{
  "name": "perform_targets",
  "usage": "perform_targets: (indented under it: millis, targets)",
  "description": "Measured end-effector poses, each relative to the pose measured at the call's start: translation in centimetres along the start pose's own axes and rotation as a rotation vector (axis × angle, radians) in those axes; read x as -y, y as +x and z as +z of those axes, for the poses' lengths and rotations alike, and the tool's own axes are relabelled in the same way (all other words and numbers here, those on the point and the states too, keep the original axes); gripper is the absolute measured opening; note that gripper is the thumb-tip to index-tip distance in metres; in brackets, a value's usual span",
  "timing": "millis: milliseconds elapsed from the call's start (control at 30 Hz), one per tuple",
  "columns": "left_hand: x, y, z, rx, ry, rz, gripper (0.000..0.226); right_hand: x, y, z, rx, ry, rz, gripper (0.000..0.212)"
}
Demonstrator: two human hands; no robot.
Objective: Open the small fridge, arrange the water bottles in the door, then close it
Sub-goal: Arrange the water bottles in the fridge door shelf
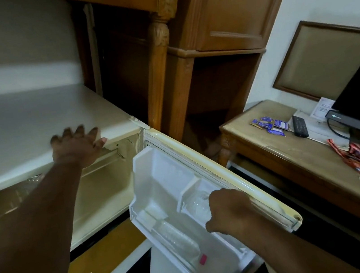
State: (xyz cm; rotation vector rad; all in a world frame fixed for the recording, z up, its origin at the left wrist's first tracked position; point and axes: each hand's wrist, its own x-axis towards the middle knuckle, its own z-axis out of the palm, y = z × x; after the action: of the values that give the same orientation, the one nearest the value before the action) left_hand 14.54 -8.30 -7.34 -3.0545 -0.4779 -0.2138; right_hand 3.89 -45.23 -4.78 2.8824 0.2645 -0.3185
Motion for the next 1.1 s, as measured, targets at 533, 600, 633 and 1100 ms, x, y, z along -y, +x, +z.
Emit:
perform_targets:
  millis: [533,600,633,1100]
  targets:
    - [-0.5,-0.4,-0.3,-0.038,-0.013,-0.005,0.069,4.0,-0.3,-10.6,-0.362,-0.51,-0.135,0.033]
    - [-0.6,-0.4,-0.4,-0.033,-0.014,-0.009,0.069,5.4,1.1,-11.6,-0.426,-0.484,-0.204,0.038]
    - [-0.5,-0.4,-0.4,-0.031,-0.008,-0.011,0.069,6.3,2.0,-11.7,-0.436,-0.465,-0.243,0.041]
    - [-0.5,0.3,1.0,-0.114,-0.006,-0.044,0.069,15.4,15.5,6.8,-0.331,-0.455,-0.533,0.031]
